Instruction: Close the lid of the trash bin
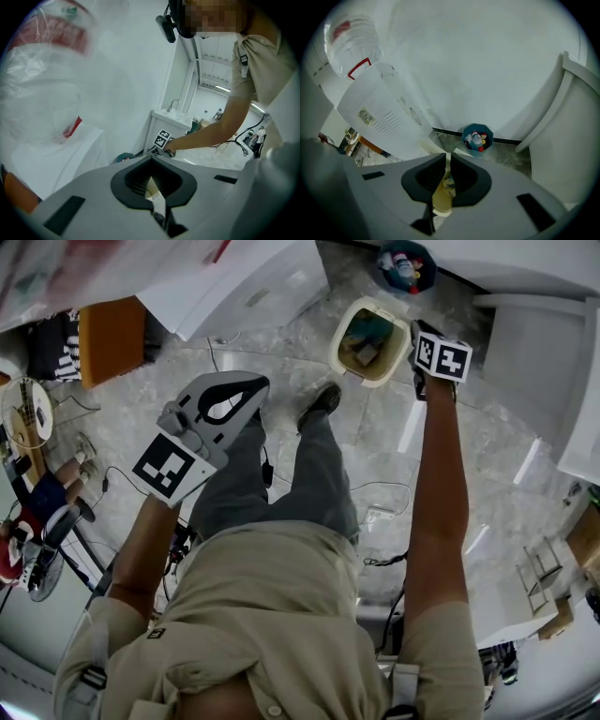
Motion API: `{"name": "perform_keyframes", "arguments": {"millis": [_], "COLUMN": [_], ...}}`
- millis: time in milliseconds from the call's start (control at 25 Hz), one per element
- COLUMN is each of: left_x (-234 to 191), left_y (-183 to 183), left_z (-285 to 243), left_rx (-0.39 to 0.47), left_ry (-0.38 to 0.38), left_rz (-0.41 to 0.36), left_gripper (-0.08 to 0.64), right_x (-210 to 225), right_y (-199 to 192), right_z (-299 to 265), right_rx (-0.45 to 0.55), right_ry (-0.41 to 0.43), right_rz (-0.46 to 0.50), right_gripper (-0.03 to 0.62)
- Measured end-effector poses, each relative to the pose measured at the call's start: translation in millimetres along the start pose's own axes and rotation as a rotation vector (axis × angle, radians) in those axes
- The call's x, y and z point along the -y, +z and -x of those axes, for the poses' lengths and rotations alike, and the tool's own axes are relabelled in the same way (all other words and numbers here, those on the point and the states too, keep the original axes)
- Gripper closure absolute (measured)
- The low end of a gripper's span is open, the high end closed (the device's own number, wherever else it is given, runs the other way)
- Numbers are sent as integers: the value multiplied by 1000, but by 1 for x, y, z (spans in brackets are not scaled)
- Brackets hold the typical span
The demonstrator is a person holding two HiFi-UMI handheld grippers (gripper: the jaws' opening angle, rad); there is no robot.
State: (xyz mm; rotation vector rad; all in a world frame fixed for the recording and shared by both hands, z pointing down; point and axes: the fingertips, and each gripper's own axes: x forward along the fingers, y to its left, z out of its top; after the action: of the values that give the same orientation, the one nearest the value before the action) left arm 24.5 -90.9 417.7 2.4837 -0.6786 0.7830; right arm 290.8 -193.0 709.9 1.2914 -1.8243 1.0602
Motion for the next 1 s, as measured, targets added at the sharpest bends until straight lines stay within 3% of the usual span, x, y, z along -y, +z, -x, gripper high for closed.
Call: {"name": "perform_keyframes", "arguments": {"millis": [440,1000], "left_x": [7,11], "left_y": [-2,-25], "left_z": [-4,-7], "left_rx": [-5,-38], "left_ry": [-19,-32], "left_rz": [-12,-4], "left_gripper": [545,545], "right_x": [-27,-61], "right_y": [-48,-156], "right_z": [6,-20], "right_rx": [-48,-220], "right_ry": [34,83], "right_rz": [-6,-44], "right_gripper": [552,554]}}
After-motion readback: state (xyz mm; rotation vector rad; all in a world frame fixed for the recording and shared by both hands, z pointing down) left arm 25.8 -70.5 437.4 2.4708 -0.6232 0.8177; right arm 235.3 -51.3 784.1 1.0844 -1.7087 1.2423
